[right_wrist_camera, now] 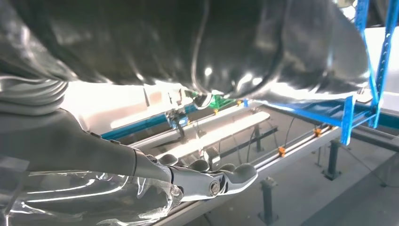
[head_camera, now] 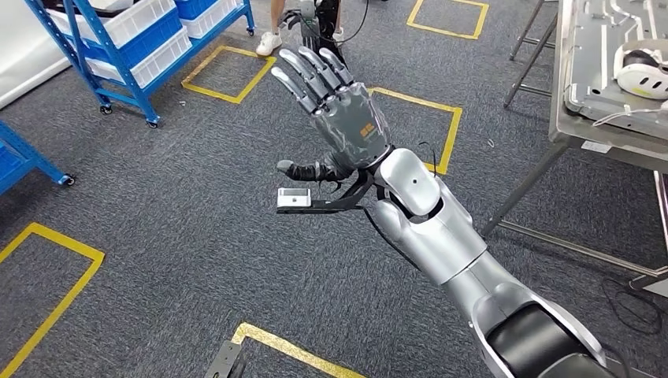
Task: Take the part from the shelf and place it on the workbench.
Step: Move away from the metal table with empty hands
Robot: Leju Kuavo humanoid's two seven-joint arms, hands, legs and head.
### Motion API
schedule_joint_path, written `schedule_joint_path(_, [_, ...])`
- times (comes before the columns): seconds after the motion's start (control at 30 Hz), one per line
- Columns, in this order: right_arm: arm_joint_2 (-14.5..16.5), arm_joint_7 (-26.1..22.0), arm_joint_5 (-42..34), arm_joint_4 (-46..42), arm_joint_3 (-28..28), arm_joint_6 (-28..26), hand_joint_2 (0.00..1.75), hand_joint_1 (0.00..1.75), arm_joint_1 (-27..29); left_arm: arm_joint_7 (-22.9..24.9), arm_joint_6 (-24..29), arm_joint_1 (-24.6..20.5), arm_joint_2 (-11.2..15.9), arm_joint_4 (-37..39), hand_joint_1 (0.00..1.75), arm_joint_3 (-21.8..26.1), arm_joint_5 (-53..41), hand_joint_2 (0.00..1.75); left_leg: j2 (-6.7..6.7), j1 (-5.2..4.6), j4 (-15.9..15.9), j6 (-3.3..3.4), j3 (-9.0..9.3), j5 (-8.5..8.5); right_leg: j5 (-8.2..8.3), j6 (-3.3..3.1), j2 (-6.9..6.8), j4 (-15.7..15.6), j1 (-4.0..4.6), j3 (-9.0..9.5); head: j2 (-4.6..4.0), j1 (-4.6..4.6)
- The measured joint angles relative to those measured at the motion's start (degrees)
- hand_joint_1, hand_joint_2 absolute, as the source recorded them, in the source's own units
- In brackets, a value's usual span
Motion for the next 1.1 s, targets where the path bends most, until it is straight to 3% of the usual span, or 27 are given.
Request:
schedule_joint_path(0.03, [0.0, 0.0, 0.0, 0.1, 0.0, 0.0, 0.0, 0.0, -0.1, 0.0, 0.0, 0.1, 0.0, 0.0, 0.0, 0.0, 0.0, 0.0, -0.78, 0.09, 0.0, -0.53, -0.29, 0.04, 0.37, -0.27, 0.44, -1.7, -0.13, 0.73, 0.0, -0.01])
schedule_joint_path(0.07, [0.1, 0.0, 0.0, 0.1, 0.0, 0.0, 0.0, 0.0, -0.1, 0.1, 0.0, 0.1, 0.0, 0.0, 0.0, 0.0, 0.0, 0.0, -0.5, 0.08, 0.2, -1.04, -0.63, -0.05, 0.26, -0.57, 0.25, -2.4, -0.2, 1.11, 0.0, -0.02])
schedule_joint_path(0.1, [0.1, 0.0, 0.0, 0.2, 0.0, -0.1, 0.0, 0.0, -0.2, 0.1, 0.0, 0.3, 0.0, 0.0, 0.0, 0.0, 0.0, 0.0, 0.59, 0.08, 1.0, -1.47, -1.12, -0.55, 0.38, -0.98, -0.69, -2.6, -0.16, 1.36, 0.0, -0.04])
schedule_joint_path(0.17, [0.2, 0.0, 0.0, 0.2, 0.0, -0.1, 0.0, 0.0, -0.3, 0.1, 0.0, 0.2, 0.0, 0.0, 0.0, 0.0, -0.1, 0.0, 4.15, -0.03, 6.0, -1.79, -3.44, -3.24, 0.44, -1.59, -2.2, -3.1, -0.04, 1.77, 0.0, -0.06])
schedule_joint_path(0.23, [0.1, 0.0, 0.0, 0.4, 0.0, -0.1, 0.0, 0.0, -0.3, 0.1, 0.0, 0.1, 0.0, 0.0, 0.0, -0.1, -0.1, 0.0, 5.49, 0.14, 13.1, -2.09, -6.93, -6.11, 0.27, -1.88, -3.78, -3.1, 0.24, 1.88, 0.0, -0.05])
schedule_joint_path(0.27, [0.1, 0.0, 0.1, 0.5, 0.0, -0.1, 0.0, 0.0, -0.3, 0.1, 0.0, 0.1, 0.0, 0.0, 0.0, -0.1, -0.1, 0.0, 5.69, 0.2, 15.0, -2.2, -7.89, -6.4, 0.17, -1.92, -4.57, -3.1, 0.32, 1.91, 0.0, -0.05])
schedule_joint_path(0.3, [0.1, 0.0, 0.1, 0.6, 0.0, -0.1, 0.0, 0.0, -0.3, 0.2, -0.1, 0.2, 0.0, 0.0, 0.0, -0.1, -0.1, 0.0, 5.85, 0.23, 14.8, -2.25, -7.8, -5.71, 0.06, -1.91, -5.32, -3.1, 0.36, 1.96, 0.0, -0.06])
schedule_joint_path(0.33, [0.1, 0.0, 0.1, 0.7, 0.0, -0.2, 0.0, 0.0, -0.3, 0.3, -0.1, 0.3, 0.1, 0.0, 0.0, -0.1, -0.2, 0.0, 6.14, 0.24, 12.3, -2.22, -6.51, -4.12, -0.08, -1.82, -6.02, -3.0, 0.39, 2.08, 0.0, -0.06])
schedule_joint_path(0.4, [0.1, 0.1, 0.1, 0.7, 0.0, -0.2, 0.0, 0.0, -0.3, 0.4, -0.1, 0.4, 0.1, 0.0, 0.0, -0.1, -0.3, 0.0, 8.19, -0.12, 4.6, -1.9, -2.32, -0.96, -0.5, -1.45, -7.27, -3.0, 0.59, 2.43, 0.0, -0.07])
schedule_joint_path(0.47, [0.1, 0.2, 0.1, 0.7, 0.0, -0.3, 0.0, 0.0, -0.3, 0.4, -0.1, 0.3, 0.1, 0.0, 0.0, -0.2, -0.4, 0.0, 9.78, -0.66, 0.2, -1.24, -0.04, -0.08, -0.86, -0.95, -8.3, -2.9, 0.92, 2.72, 0.0, -0.04])
schedule_joint_path(0.53, [0.0, 0.3, 0.1, 0.8, 0.0, -0.4, 0.0, 0.0, -0.2, 0.4, -0.1, 0.5, 0.2, 0.0, 0.0, -0.2, -0.4, 0.0, 8.97, -0.86, -0.3, -0.5, 0.08, -0.2, -1.09, -0.42, -9.39, -3.0, 1.06, 3.04, 0.0, -0.02])
schedule_joint_path(0.57, [0.0, 0.3, 0.1, 0.8, 0.0, -0.4, 0.0, 0.0, -0.1, 0.4, -0.1, 0.7, 0.2, 0.0, 0.0, -0.2, -0.4, 0.0, 8.35, -0.8, -0.5, -0.17, 0.23, -0.11, -1.38, -0.09, -9.19, -2.9, 0.93, 3.22, 0.0, -0.03])
schedule_joint_path(0.63, [0.0, 0.3, 0.1, 0.8, 0.0, -0.5, 0.0, 0.0, -0.1, 0.4, -0.1, 0.9, 0.3, 0.0, 0.0, -0.2, -0.4, 0.0, 7.25, -0.52, -1.1, 0.61, 0.62, 0.17, -3.17, 0.43, -6.57, -0.5, 0.59, 2.4, 0.0, -0.02])
schedule_joint_path(0.7, [-0.2, 0.3, 0.1, 0.9, 0.0, -0.6, 0.0, 0.0, 0.2, 0.4, -0.1, 0.8, 0.4, 0.0, 0.0, -0.2, -0.4, 0.0, 6.07, -0.45, -1.2, 1.07, 0.74, 0.27, -6.48, 0.63, -3.58, 6.4, 0.35, -0.96, 0.0, -0.01])
schedule_joint_path(0.73, [-0.4, 0.3, 0.0, 1.0, 0.0, -0.6, 0.0, 0.0, 0.5, 0.5, 0.0, 0.8, 0.4, 0.0, 0.0, -0.2, -0.3, 0.0, 5.36, -0.47, -1.2, 1.16, 0.74, 0.27, -7.79, 0.69, -3.11, 10.1, 0.31, -2.95, 0.0, 0.0])
schedule_joint_path(0.77, [-0.6, 0.4, 0.0, 1.1, 0.0, -0.7, 0.0, 0.0, 1.0, 0.5, 0.0, 0.9, 0.5, 0.0, 0.0, -0.2, -0.3, 0.0, 4.52, -0.49, -1.2, 1.18, 0.75, 0.25, -8.1, 0.73, -2.93, 12.4, 0.3, -4.44, 0.0, 0.0])
schedule_joint_path(0.8, [-0.7, 0.3, -0.1, 1.3, 0.0, -1.0, 0.0, 0.0, 1.4, 0.6, 0.1, 1.0, 0.6, 0.0, 0.0, -0.2, -0.2, 0.0, 3.67, -0.51, -1.0, 1.16, 0.76, 0.22, -7.19, 0.69, -2.85, 12.6, 0.27, -4.95, 0.0, -0.01])
schedule_joint_path(0.87, [-0.9, 0.2, -0.3, 1.6, 0.0, -1.7, 0.0, 0.0, 2.0, 0.6, 0.2, 1.4, 0.8, 0.0, 0.0, -0.2, 0.0, 0.0, 2.04, -0.5, -0.7, 1.02, 0.76, 0.06, -2.79, 0.47, -1.99, 7.0, 0.16, -3.06, 0.0, -0.01])
schedule_joint_path(0.93, [-1.0, -0.1, -0.4, 1.9, 0.0, -2.4, 0.0, 0.0, 2.2, 0.5, 0.4, 1.6, 1.1, 0.0, 0.0, -0.2, 0.1, 0.0, 0.73, -0.46, -0.2, 0.66, 0.43, -0.13, 0.13, 0.19, 0.92, 0.4, -0.13, -0.38, 0.0, -0.02])
schedule_joint_path(1.0, [-1.0, -0.2, -0.4, 2.4, 0.0, -3.0, 0.0, 0.0, 2.4, 0.3, 0.5, 1.9, 1.3, 0.0, 0.0, -0.1, 0.6, 0.0, -0.52, -0.19, -0.1, -0.01, -0.12, -0.04, 0.3, 0.0, 2.54, -1.9, -0.11, 0.52, 0.0, -0.02])
schedule_joint_path(1.07, [-0.9, -0.4, -0.3, 2.8, 0.0, -3.5, 0.0, 0.0, 2.6, 0.1, 0.5, 2.2, 1.8, 0.0, 0.0, 0.0, 1.2, 0.0, -1.47, 0.05, -0.2, -0.79, -0.45, 0.09, 0.45, -0.36, 1.32, -2.4, -0.06, 0.81, 0.0, -0.01])
schedule_joint_path(1.1, [-0.8, -0.5, -0.3, 3.0, 0.0, -3.8, 0.0, 0.0, 2.6, 0.0, 0.5, 2.5, 2.0, 0.0, 0.0, 0.1, 1.5, 0.0, -0.72, -0.04, 0.2, -1.09, -0.67, -0.24, 0.54, -0.65, 0.6, -2.7, -0.16, 1.09, 0.0, -0.03])
